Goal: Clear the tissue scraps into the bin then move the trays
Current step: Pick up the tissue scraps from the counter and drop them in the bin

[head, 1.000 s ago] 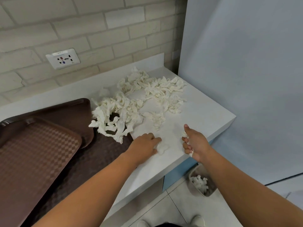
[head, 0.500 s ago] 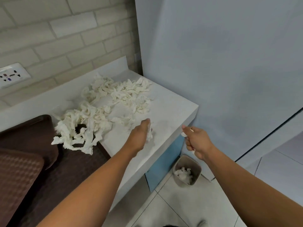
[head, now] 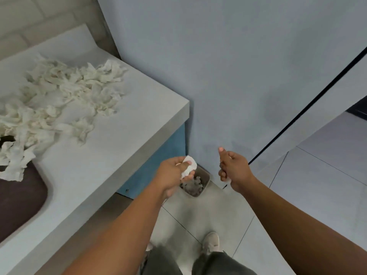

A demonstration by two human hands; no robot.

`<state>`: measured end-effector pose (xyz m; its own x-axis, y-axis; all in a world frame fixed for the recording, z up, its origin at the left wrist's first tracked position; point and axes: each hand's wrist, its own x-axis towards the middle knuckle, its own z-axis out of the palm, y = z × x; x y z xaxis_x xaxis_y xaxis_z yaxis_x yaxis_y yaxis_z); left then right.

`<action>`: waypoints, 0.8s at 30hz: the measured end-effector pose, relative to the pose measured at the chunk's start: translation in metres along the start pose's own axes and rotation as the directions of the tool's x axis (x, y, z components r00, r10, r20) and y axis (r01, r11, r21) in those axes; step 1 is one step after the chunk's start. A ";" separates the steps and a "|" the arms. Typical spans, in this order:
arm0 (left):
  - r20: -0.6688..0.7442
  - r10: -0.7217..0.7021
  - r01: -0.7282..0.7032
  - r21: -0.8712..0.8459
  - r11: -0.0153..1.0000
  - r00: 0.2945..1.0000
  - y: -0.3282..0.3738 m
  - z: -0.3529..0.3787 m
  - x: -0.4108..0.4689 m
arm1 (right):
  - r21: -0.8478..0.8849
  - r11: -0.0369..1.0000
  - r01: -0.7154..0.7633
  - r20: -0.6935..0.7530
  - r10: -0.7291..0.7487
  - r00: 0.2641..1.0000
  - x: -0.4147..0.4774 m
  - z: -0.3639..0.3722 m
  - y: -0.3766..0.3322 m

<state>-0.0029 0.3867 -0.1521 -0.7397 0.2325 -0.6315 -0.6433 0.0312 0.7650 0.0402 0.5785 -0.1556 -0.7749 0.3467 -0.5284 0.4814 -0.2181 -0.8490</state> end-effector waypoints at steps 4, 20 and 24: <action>-0.045 -0.074 0.078 0.102 0.992 0.996 -0.045 0.013 0.034 | -0.069 0.996 -0.062 -0.064 0.058 0.996 0.034 -0.011 0.043; -0.260 -0.134 0.258 0.532 0.806 0.956 -0.272 -0.009 0.297 | -0.326 0.915 -0.239 -0.147 0.201 0.969 0.244 0.009 0.290; -0.216 -0.279 0.351 0.476 0.806 0.936 -0.321 -0.022 0.373 | -0.148 0.911 -0.385 -0.087 0.376 0.922 0.293 0.020 0.336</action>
<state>-0.0770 0.4425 -0.6360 -0.5550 -0.0014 -0.8319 -0.6842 0.5695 0.4555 -0.0332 0.5889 -0.5954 -0.4981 0.3174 -0.8069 0.7977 -0.1970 -0.5699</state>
